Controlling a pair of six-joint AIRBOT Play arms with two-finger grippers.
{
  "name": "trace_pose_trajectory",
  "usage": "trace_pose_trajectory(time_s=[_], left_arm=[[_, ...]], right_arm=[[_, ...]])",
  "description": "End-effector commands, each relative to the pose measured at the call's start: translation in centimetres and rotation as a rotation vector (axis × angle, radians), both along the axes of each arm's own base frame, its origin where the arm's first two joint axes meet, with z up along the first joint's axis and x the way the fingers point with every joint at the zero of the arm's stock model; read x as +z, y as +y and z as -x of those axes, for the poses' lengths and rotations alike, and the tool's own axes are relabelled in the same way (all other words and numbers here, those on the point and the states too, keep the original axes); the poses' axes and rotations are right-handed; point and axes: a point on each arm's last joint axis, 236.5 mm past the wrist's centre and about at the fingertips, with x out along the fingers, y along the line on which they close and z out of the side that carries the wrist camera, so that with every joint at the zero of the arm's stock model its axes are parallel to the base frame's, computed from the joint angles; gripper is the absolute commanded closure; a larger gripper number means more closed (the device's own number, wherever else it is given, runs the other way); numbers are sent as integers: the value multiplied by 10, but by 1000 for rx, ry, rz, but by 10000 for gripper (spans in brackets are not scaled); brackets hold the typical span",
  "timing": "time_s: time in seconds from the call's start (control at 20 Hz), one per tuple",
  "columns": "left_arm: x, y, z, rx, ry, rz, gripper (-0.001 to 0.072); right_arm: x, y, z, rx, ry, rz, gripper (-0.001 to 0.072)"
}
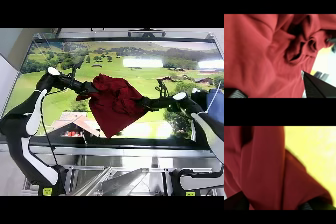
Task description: Fold the shirts.
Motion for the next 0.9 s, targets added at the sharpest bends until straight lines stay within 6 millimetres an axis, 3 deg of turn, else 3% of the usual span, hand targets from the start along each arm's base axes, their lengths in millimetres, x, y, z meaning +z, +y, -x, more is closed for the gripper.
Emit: trace_pose_trajectory(time_s=[0.0,0.15,0.3,0.45,0.6,0.7,0.85], left_arm=[[3,22,15,-43,170,-8,-6],[21,30,41,-80,249,-58,-6],[21,22,89,-114,294,-115,-6],[4,1,155,-114,365,-138,-6],[-32,-23,210,-67,382,-164,-6],[-53,-38,222,-14,343,-178,-6],[-71,-60,220,30,301,-179,-5]], right_arm=[[39,-8,-11,103,-30,-74,103],[87,-26,-12,189,-114,-43,103],[101,-36,-6,220,-159,29,103],[78,-35,5,230,-76,74,103],[58,-8,19,300,-34,68,103],[45,9,19,330,-44,88,102],[22,33,23,361,-23,98,102]])
